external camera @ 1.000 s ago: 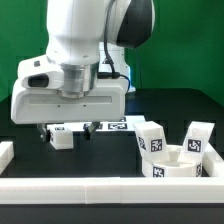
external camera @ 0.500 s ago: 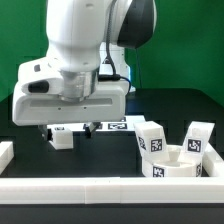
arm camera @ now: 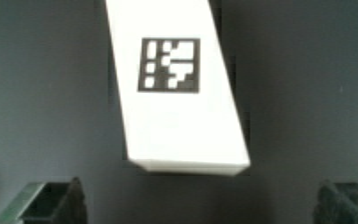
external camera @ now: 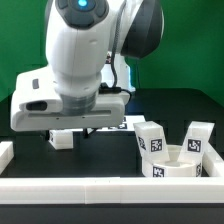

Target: Assemble stool

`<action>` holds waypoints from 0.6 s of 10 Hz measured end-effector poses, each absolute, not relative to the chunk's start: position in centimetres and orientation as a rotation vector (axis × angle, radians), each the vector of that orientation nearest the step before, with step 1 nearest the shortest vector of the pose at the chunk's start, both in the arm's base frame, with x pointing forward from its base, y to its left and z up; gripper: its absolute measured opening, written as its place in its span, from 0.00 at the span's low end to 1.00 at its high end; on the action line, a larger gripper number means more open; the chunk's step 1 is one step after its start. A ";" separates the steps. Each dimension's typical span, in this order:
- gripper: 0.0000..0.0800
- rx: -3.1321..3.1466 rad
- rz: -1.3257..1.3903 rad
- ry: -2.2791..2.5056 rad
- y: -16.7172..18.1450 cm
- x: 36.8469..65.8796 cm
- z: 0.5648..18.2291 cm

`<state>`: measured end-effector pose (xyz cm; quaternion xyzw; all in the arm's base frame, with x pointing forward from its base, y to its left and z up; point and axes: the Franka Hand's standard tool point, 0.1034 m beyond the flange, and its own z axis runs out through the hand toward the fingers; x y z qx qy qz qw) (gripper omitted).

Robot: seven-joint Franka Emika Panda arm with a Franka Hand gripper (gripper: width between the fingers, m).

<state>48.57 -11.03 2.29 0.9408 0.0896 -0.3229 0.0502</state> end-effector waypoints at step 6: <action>0.81 2.773 -1.211 0.249 -12.1 47.6 1.4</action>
Offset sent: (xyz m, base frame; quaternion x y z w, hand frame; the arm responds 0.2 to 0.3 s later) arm -0.0168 -0.0332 -0.0007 -0.0459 -0.0836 0.0095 0.9954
